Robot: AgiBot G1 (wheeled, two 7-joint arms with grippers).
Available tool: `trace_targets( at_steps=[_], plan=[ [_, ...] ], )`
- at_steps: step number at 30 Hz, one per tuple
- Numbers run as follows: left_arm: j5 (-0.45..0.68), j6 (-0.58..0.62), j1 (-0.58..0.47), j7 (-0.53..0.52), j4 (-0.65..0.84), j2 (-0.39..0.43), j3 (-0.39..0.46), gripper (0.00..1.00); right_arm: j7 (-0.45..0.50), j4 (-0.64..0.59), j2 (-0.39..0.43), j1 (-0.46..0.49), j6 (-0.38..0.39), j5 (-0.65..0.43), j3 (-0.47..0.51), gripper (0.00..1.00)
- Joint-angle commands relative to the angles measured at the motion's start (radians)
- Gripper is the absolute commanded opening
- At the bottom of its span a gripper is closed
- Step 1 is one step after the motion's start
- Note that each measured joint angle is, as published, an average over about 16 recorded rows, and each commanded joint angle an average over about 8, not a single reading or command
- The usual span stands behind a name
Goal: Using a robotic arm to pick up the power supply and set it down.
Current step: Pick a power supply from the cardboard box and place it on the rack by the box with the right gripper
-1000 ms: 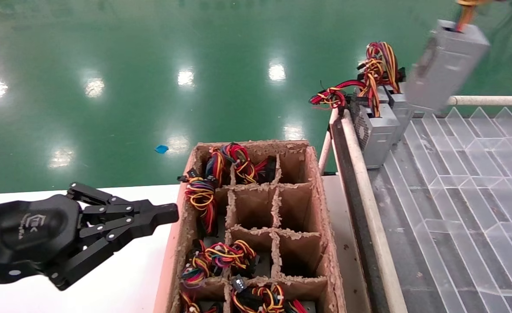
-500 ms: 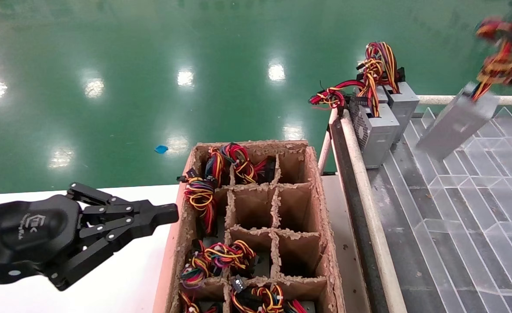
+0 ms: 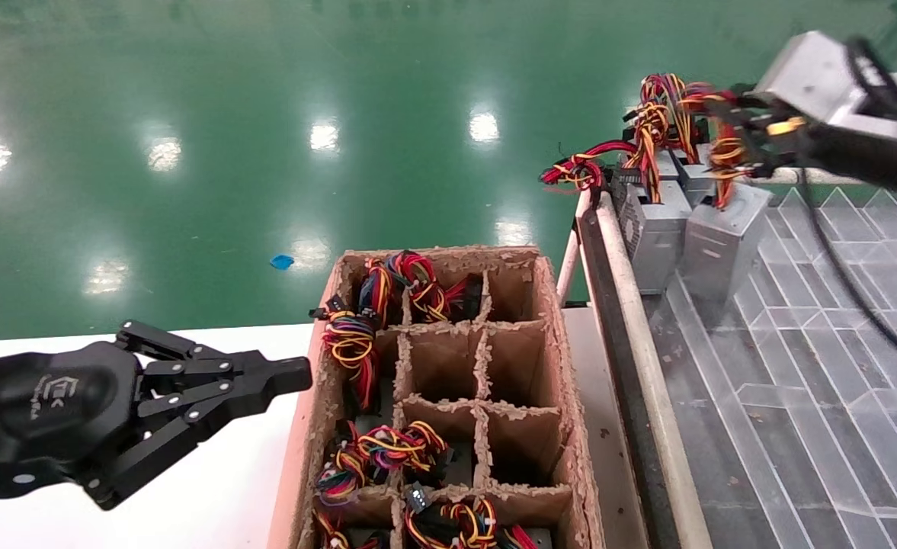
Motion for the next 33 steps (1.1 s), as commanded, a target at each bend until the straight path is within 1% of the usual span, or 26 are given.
trace_targets(
  at_steps=[1,8,15,20,21,22,28,29,30,33],
  plan=[
    [0.0,0.0,0.0,0.0,0.0,0.0,0.0,0.0,-0.013,-0.005,-0.027,0.003,0.001,0.012,-0.006,0.0],
    [0.0,0.0,0.0,0.0,0.0,0.0,0.0,0.0,-0.027,-0.067,-0.083,0.014,0.021,-0.011,-0.024,0.0],
    [0.0,0.0,0.0,0.0,0.0,0.0,0.0,0.0,-0.023,-0.137,-0.119,0.013,0.039,-0.046,-0.04,0.0],
    [0.0,0.0,0.0,0.0,0.0,0.0,0.0,0.0,-0.026,-0.188,-0.142,0.019,0.036,-0.057,-0.051,0.0],
    [0.0,0.0,0.0,0.0,0.0,0.0,0.0,0.0,-0.028,-0.197,-0.145,0.022,0.033,-0.057,-0.052,0.05],
    [0.0,0.0,0.0,0.0,0.0,0.0,0.0,0.0,-0.031,-0.205,-0.149,0.026,0.03,-0.056,-0.054,0.13],
    [0.0,0.0,0.0,0.0,0.0,0.0,0.0,0.0,-0.052,-0.242,-0.16,0.048,0.01,-0.045,-0.057,0.88],
    [0.0,0.0,0.0,0.0,0.0,0.0,0.0,0.0,-0.055,-0.246,-0.161,0.049,0.009,-0.042,-0.057,0.96],
    [0.0,0.0,0.0,0.0,0.0,0.0,0.0,0.0,-0.058,-0.249,-0.162,0.051,0.008,-0.04,-0.057,1.0],
    [0.0,0.0,0.0,0.0,0.0,0.0,0.0,0.0,-0.065,-0.256,-0.162,0.053,0.006,-0.036,-0.056,1.0]
  ],
)
